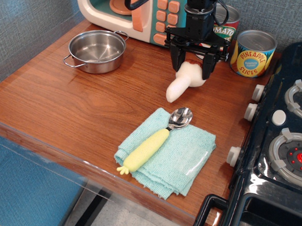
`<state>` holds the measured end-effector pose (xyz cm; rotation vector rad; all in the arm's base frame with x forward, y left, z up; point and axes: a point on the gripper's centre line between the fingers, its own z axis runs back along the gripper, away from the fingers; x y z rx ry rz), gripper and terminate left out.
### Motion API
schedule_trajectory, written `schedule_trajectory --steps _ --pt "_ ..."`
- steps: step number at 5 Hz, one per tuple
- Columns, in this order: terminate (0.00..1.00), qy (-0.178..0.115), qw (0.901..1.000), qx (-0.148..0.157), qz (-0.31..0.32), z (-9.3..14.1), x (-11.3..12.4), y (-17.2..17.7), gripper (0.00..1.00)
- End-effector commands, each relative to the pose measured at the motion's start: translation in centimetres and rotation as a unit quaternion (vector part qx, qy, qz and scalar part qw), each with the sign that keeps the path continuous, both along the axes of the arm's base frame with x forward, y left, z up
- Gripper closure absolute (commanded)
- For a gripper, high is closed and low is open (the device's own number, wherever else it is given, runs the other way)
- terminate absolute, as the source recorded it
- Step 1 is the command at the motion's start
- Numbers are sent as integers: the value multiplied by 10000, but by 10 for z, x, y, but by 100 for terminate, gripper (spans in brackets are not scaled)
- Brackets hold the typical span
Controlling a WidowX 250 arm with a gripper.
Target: PLACE THE MASHROOM NEAR TIN
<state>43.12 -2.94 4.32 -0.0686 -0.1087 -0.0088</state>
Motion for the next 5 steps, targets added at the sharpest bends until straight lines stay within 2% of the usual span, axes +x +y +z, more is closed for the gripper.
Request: schedule_trajectory --steps 1,2,4,5 --pt "0 -509 9983 204 -216 64 -17 -2 0" --pt "0 -540 9978 251 -282 72 -34 4 0" --pt "0 -540 9978 251 -282 72 -34 4 0" --pt "100 -540 9978 251 -282 72 -34 4 0"
